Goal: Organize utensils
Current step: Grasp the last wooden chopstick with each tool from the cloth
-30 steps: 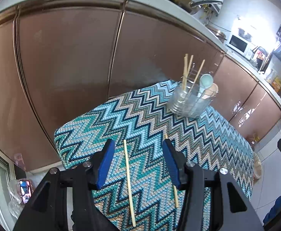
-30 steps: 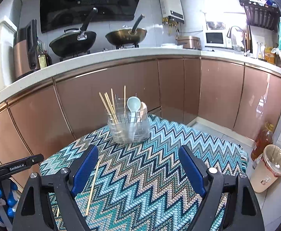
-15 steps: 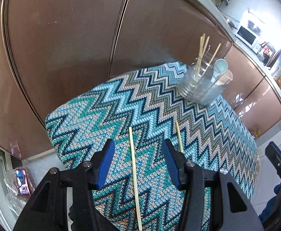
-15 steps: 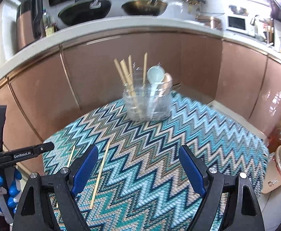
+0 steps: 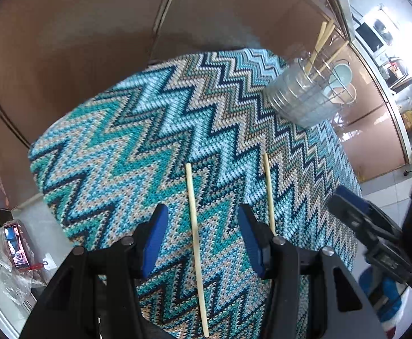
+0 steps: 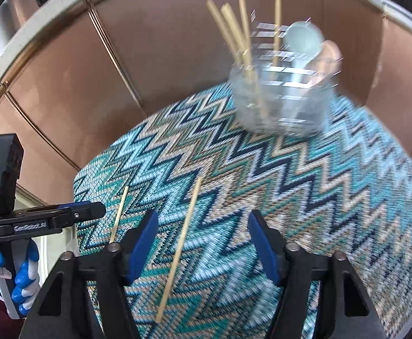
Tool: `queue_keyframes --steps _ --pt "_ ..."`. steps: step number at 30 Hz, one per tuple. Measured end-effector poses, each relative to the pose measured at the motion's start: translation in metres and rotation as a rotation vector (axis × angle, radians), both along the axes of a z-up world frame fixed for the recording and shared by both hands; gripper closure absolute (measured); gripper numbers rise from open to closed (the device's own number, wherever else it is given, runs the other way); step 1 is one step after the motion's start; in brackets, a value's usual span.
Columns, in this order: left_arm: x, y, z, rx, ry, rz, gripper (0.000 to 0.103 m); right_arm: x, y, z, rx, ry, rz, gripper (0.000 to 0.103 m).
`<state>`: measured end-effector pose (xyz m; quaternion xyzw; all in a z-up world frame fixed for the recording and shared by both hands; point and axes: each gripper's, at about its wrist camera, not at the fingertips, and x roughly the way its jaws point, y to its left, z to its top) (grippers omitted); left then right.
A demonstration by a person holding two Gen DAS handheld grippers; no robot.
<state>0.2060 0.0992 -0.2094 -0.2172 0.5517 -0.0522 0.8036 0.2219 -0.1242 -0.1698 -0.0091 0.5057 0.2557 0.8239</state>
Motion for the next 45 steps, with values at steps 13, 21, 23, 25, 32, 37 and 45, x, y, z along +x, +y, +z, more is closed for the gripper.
queue_keyframes --steps 13,21,23,25,32,37,45 --pt "0.023 0.002 -0.026 -0.029 0.142 -0.037 0.066 0.055 0.047 -0.049 -0.036 0.193 0.093 0.079" --pt "0.032 -0.008 -0.035 0.029 0.168 -0.062 0.083 0.058 0.059 -0.072 -0.096 0.233 0.117 0.087" --pt "0.033 -0.008 -0.036 0.043 0.167 -0.062 0.085 0.056 0.060 -0.074 -0.106 0.233 0.123 0.089" --pt "0.033 -0.009 -0.037 0.060 0.166 -0.057 0.088 0.056 0.061 -0.075 -0.104 0.239 0.125 0.092" --pt "0.029 -0.016 -0.036 0.115 0.125 -0.035 0.093 0.058 0.059 -0.079 -0.090 0.250 0.112 0.094" --pt "0.023 -0.015 -0.038 0.106 0.094 -0.004 0.097 0.059 0.059 -0.078 -0.102 0.244 0.094 0.096" --pt "0.017 -0.011 -0.031 0.085 0.052 0.034 0.099 0.050 0.054 -0.066 -0.085 0.218 0.068 0.097"
